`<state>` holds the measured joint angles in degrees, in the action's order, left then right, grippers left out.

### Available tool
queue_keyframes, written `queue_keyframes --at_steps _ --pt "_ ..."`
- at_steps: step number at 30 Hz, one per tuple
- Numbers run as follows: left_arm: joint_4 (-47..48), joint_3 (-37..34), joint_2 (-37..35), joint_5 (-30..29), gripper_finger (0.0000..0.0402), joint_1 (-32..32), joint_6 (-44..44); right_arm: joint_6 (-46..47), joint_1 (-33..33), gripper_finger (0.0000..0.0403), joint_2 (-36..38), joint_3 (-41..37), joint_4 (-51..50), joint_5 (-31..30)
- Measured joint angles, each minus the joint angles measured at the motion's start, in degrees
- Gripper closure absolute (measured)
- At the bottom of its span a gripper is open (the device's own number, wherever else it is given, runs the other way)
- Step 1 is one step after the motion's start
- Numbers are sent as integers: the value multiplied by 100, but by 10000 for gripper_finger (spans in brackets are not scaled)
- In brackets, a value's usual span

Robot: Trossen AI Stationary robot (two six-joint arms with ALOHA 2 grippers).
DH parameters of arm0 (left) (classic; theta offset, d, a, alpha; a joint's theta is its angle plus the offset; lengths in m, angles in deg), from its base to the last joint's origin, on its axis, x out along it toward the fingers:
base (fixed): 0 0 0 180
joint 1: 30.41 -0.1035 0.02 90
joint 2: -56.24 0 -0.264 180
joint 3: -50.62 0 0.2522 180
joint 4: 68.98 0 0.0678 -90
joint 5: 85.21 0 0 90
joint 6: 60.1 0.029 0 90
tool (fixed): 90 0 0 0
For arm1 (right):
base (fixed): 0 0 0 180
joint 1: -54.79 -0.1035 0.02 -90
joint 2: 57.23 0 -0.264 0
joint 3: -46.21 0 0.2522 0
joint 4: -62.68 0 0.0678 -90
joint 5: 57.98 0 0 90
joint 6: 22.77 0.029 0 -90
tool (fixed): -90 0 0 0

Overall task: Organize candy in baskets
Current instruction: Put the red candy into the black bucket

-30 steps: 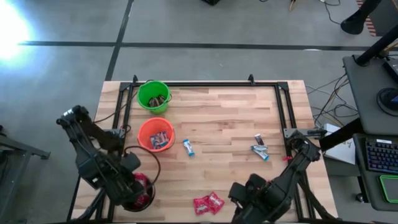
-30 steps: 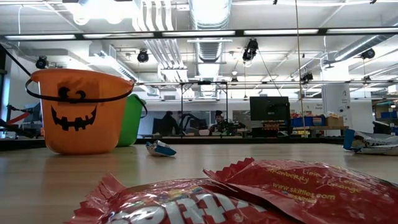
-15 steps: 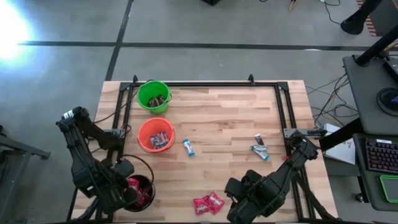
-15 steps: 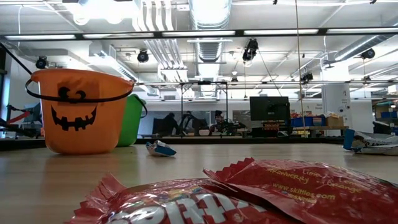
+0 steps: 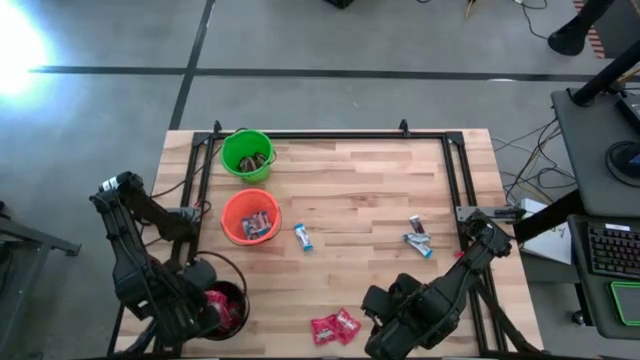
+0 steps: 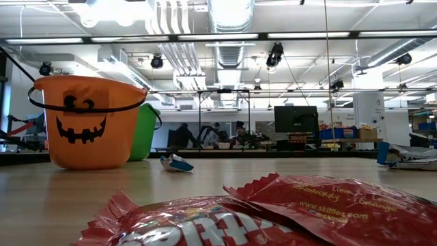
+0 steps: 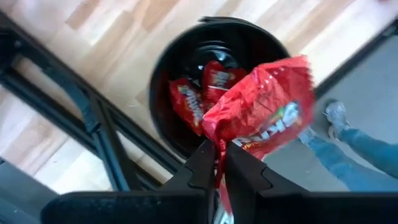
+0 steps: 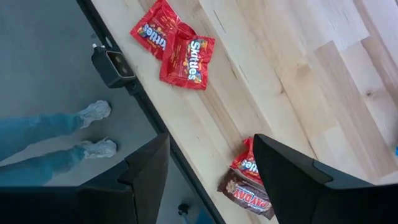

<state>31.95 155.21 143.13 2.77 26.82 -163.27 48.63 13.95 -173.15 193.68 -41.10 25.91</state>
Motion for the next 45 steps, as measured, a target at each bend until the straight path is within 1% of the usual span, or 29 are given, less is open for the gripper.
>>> queue_keyframes --at_steps 3,12,18,24,27,30,33,39,45 --pt "-213 0 2 -2 367 0 109 -3 0 179 0 0 0 0" --pt "-224 0 2 0 299 0 151 -4 0 179 0 0 0 2" --pt "-278 0 2 -2 270 0 149 -40 0 179 0 0 0 2" --pt "-531 0 2 -91 262 0 125 -74 0 179 0 0 0 2" --pt "-1187 0 9 -492 262 -16 292 -79 0 179 0 0 1 2" --pt "-2112 2 71 -967 262 -134 804 -81 0 179 -1 0 1 2" --pt "-2692 2 186 -1203 262 -314 1323 -92 0 179 0 0 2 2" --pt "-2795 2 466 -1204 262 -687 1789 -116 0 179 0 0 0 9" --pt "-2829 1 830 -1203 262 -970 1931 -160 -20 179 -1 0 1 23"
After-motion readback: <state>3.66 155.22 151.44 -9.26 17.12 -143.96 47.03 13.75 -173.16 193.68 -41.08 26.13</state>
